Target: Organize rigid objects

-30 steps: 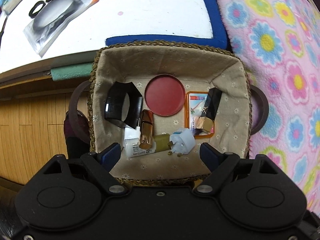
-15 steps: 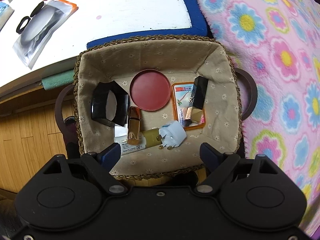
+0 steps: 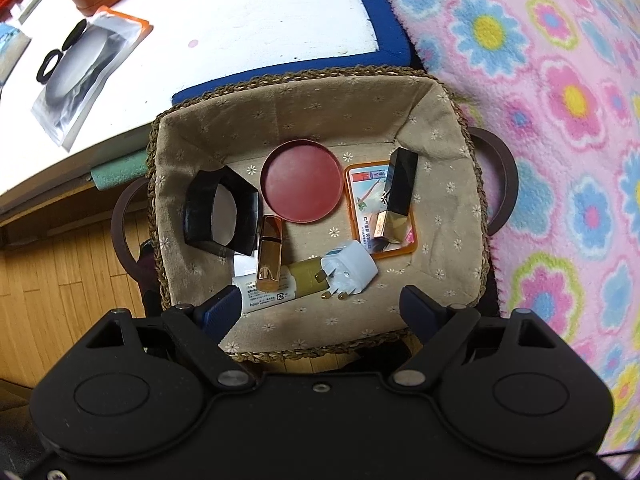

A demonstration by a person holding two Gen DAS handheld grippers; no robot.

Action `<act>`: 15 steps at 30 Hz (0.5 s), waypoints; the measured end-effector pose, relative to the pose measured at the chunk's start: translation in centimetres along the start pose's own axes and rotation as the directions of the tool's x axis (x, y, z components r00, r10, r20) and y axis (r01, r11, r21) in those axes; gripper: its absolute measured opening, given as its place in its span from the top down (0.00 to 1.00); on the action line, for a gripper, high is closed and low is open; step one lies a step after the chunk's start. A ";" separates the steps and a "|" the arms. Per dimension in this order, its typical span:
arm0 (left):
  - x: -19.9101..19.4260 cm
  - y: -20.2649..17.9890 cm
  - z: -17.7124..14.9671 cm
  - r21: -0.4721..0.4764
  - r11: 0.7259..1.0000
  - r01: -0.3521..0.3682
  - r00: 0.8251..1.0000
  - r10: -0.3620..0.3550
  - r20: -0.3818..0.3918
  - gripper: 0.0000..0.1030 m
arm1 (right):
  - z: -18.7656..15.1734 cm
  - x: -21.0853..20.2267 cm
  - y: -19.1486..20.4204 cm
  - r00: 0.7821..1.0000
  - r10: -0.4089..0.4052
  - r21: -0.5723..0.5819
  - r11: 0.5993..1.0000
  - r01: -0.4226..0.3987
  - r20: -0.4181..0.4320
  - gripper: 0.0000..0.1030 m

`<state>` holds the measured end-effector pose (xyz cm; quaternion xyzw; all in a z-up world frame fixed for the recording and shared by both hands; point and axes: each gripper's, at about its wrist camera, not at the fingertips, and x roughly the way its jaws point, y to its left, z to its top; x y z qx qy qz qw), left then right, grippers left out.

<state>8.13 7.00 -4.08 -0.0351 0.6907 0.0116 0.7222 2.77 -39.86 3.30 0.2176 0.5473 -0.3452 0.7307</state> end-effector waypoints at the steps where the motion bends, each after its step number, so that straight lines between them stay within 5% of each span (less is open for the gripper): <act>1: 0.1 -0.1 0.0 0.008 1.000 -0.006 1.000 0.006 0.000 0.20 | 0.1 0.3 0.3 1.000 -0.001 0.007 1.000 0.001 -0.004 0.05; 8: 0.1 -0.3 -0.1 0.041 0.998 -0.039 0.999 0.039 0.011 0.19 | -0.4 1.2 0.1 1.000 -0.030 0.050 0.998 0.029 0.010 0.13; 15: -0.5 -1.3 -0.6 0.098 0.995 -0.024 0.999 0.020 0.040 0.19 | -2.6 0.1 -2.8 0.997 -0.062 -0.073 0.995 0.064 0.036 0.13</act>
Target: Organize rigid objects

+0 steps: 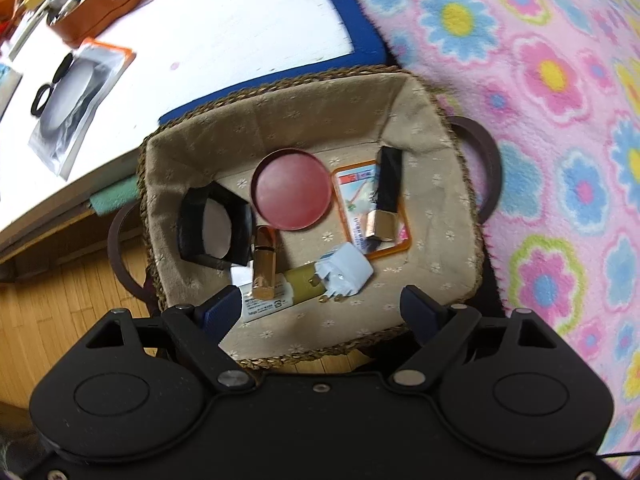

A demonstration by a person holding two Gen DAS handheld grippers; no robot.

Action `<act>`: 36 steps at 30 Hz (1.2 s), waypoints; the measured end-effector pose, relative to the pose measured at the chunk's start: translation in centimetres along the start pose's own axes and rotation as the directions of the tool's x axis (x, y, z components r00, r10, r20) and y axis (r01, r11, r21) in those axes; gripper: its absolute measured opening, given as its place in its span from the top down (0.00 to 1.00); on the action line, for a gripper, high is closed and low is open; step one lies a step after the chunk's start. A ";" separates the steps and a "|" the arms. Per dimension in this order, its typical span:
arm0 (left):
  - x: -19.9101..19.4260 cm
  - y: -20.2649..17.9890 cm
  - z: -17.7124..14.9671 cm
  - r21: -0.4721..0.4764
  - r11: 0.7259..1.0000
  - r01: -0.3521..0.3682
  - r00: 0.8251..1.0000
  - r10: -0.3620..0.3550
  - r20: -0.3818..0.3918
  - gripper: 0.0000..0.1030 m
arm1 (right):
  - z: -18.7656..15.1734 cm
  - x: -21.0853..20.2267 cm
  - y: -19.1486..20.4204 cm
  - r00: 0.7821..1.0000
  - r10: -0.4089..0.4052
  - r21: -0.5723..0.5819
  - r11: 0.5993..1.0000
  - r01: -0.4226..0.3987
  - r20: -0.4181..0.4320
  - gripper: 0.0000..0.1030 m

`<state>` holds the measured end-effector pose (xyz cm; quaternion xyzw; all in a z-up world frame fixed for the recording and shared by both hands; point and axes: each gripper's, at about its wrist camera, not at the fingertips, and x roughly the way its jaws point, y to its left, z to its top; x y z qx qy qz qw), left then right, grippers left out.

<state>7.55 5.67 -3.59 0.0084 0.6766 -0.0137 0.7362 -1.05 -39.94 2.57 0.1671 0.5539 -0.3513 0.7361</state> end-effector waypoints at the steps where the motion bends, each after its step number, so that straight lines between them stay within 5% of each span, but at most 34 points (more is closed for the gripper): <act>1: -0.2 -0.3 -0.1 0.013 1.000 0.007 1.000 -0.007 0.007 0.20 | -0.5 -0.1 -0.7 1.000 -0.004 -0.019 1.000 0.004 0.001 0.13; 11: -3.9 -7.5 -0.4 0.111 0.993 0.048 0.998 -0.053 0.043 0.20 | -3.7 -0.7 -5.3 0.998 0.054 -0.151 0.987 -0.055 -0.014 0.13; 16: -7.2 -14.3 0.4 0.181 0.975 0.132 0.989 -0.142 0.039 0.19 | -4.7 -0.4 -6.8 0.997 0.065 -0.170 0.984 -0.058 0.032 0.13; 21: -8.8 -22.8 1.5 0.255 0.959 0.125 0.989 -0.142 0.049 0.16 | -4.7 -0.3 -7.6 0.993 0.106 -0.197 0.976 -0.094 0.054 0.13; 29: -7.4 -34.7 3.3 0.280 0.949 0.147 0.987 -0.158 0.019 0.14 | -5.7 -0.3 -9.0 0.981 0.163 -0.240 0.962 -0.134 0.107 0.13; 36: -5.7 -40.5 4.6 0.263 0.952 0.159 0.985 -0.171 0.022 0.14 | -6.9 -0.5 -9.9 0.971 0.187 -0.261 0.955 -0.143 0.150 0.13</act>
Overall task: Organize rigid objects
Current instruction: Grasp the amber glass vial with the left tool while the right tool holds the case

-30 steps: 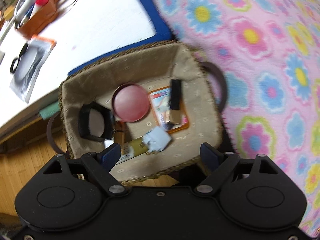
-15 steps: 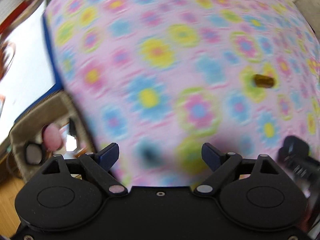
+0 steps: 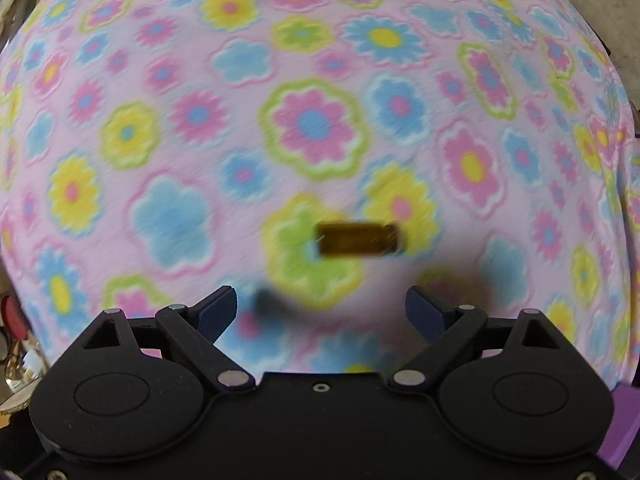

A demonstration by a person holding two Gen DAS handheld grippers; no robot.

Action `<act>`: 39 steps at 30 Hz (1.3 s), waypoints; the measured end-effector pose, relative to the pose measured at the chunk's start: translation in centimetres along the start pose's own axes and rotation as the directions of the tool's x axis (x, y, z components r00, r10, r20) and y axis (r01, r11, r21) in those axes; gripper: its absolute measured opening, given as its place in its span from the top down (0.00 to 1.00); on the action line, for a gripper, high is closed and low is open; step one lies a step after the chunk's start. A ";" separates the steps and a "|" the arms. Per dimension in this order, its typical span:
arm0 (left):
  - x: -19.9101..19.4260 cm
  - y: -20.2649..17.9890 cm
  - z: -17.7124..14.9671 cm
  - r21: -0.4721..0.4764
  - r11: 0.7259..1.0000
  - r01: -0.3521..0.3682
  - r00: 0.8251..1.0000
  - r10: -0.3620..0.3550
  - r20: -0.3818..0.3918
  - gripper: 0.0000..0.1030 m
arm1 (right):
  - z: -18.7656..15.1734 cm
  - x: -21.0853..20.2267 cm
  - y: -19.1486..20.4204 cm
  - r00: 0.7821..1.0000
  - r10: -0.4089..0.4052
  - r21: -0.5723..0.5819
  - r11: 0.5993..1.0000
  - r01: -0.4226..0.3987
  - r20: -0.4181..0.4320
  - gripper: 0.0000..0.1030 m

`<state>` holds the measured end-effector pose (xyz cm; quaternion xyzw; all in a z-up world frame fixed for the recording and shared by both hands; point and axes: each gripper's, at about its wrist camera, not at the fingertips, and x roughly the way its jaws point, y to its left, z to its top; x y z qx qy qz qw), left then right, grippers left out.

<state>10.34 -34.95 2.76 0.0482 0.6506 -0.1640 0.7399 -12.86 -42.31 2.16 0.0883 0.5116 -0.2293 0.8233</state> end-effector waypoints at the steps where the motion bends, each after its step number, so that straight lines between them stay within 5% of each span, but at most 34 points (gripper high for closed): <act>1: 0.2 -0.5 0.3 0.001 1.000 -0.007 1.000 0.007 0.004 0.14 | -0.1 0.0 -0.1 1.000 0.003 -0.001 1.000 -0.003 0.005 0.13; 15: 3.6 -2.0 2.4 -0.076 0.993 -0.092 0.996 0.092 -0.004 0.20 | -0.6 -0.3 -0.6 0.999 0.027 0.013 1.000 -0.028 0.023 0.13; 22: 2.6 -1.0 2.2 -0.038 0.994 -0.098 0.995 0.099 0.020 0.51 | -0.6 -0.2 -0.2 1.000 0.009 0.010 1.000 -0.009 0.024 0.13; 28: 1.4 3.4 0.6 -0.087 0.996 -0.017 1.000 0.016 -0.014 0.51 | -0.3 -0.2 0.0 1.000 0.003 0.012 1.000 -0.003 0.014 0.13; 39: -3.0 13.8 -3.5 -0.118 0.993 -0.020 1.000 0.020 -0.004 0.51 | 0.7 0.2 0.4 0.999 -0.029 0.020 0.999 0.029 -0.041 0.13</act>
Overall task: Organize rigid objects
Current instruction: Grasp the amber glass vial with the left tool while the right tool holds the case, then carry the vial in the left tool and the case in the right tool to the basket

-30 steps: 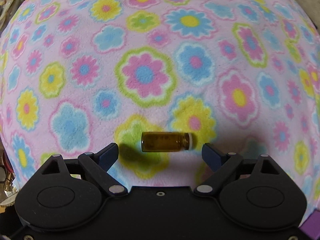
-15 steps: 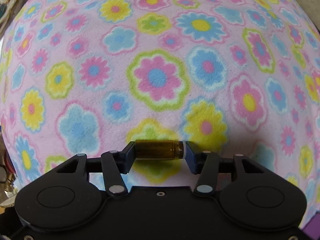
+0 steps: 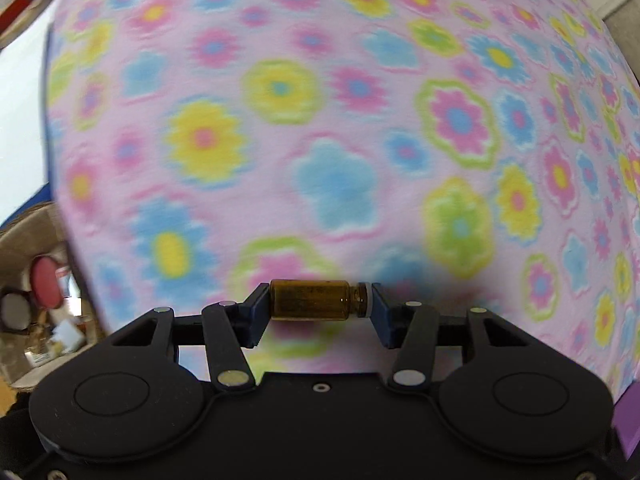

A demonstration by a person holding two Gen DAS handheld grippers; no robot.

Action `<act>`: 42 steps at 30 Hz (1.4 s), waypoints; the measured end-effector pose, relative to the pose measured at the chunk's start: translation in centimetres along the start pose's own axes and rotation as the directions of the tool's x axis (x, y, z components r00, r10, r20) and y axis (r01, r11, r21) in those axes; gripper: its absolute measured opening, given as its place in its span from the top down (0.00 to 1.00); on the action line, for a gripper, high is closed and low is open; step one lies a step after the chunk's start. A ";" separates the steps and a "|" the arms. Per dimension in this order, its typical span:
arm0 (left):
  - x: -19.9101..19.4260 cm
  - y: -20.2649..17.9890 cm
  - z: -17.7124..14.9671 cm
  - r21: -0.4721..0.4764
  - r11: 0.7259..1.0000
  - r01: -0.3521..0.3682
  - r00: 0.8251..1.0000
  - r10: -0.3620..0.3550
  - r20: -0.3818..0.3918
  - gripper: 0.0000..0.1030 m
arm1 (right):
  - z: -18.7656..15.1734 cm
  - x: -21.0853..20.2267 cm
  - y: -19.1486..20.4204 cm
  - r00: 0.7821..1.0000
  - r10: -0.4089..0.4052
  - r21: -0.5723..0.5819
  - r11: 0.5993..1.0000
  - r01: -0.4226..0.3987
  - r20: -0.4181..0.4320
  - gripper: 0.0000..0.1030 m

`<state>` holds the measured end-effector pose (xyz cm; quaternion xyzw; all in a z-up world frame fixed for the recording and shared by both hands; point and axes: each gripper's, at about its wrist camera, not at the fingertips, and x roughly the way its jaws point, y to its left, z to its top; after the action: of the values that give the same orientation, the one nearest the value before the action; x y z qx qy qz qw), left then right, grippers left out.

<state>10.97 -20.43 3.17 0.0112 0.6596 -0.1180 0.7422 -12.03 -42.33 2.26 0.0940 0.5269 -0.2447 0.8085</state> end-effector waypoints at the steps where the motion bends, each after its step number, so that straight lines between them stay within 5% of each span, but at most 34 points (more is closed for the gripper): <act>1: -0.8 1.2 -0.4 -0.007 1.000 -0.003 1.000 0.003 0.010 0.51 | 0.2 0.1 0.0 1.000 0.000 0.008 1.000 0.000 -0.010 0.13; 11: -4.9 11.3 -3.1 -0.133 0.989 -0.067 0.992 0.080 0.094 0.51 | 1.4 -0.1 2.2 0.996 0.009 0.052 0.999 -0.004 -0.089 0.13; 19: -5.8 20.5 -5.8 -0.279 0.958 -0.063 0.987 0.101 0.122 0.51 | 1.7 -3.1 10.9 0.993 0.090 -0.024 0.995 -0.092 -0.078 0.15; 20: -5.9 21.6 -6.1 -0.298 0.952 -0.068 0.986 0.109 0.124 0.51 | 1.8 -3.6 12.4 0.992 0.104 -0.042 0.993 -0.107 -0.075 0.20; 21: -6.0 22.5 -6.3 -0.317 0.945 -0.076 0.984 0.122 0.127 0.51 | 1.8 -4.2 14.0 0.990 0.120 -0.066 0.990 -0.124 -0.074 0.37; 23: -5.9 24.2 -6.7 -0.352 0.932 -0.092 0.980 0.148 0.136 0.51 | 1.9 -5.3 17.1 0.985 0.152 -0.105 0.982 -0.160 -0.077 0.54; 26: -4.9 26.0 -6.6 -0.392 0.912 -0.123 0.975 0.185 0.124 0.51 | 2.2 -6.0 21.8 0.981 0.176 -0.152 0.971 -0.186 -0.082 0.52; 29: -3.0 26.5 -6.6 -0.407 0.905 -0.126 0.978 0.181 0.099 0.51 | 2.8 -3.0 25.9 0.999 -0.031 -0.240 0.970 0.025 -0.020 0.64; 31: -2.0 26.0 -7.0 -0.378 0.919 -0.110 0.983 0.156 0.093 0.51 | 2.8 -0.1 25.8 0.992 -0.096 -0.233 0.970 0.073 -0.087 0.82; 35: 0.7 24.7 -7.3 -0.328 0.938 -0.114 0.990 0.135 0.042 0.51 | 3.0 -0.4 23.5 0.996 -0.072 -0.195 0.979 0.061 -0.051 0.69; 38: 1.1 23.9 -7.1 -0.311 0.950 -0.025 0.999 0.034 0.025 0.51 | 4.0 -1.6 21.9 0.998 -0.063 -0.179 0.982 0.066 0.023 0.67; 42: 0.0 21.8 -7.4 -0.236 0.969 -0.071 0.993 0.090 0.072 0.51 | 5.6 -3.2 19.2 0.999 0.005 -0.108 0.994 0.000 0.045 0.40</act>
<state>7.93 1.99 -0.79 -0.0541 0.6368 -0.0097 0.7691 0.94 -27.08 5.50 0.0451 0.5209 -0.2168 0.8244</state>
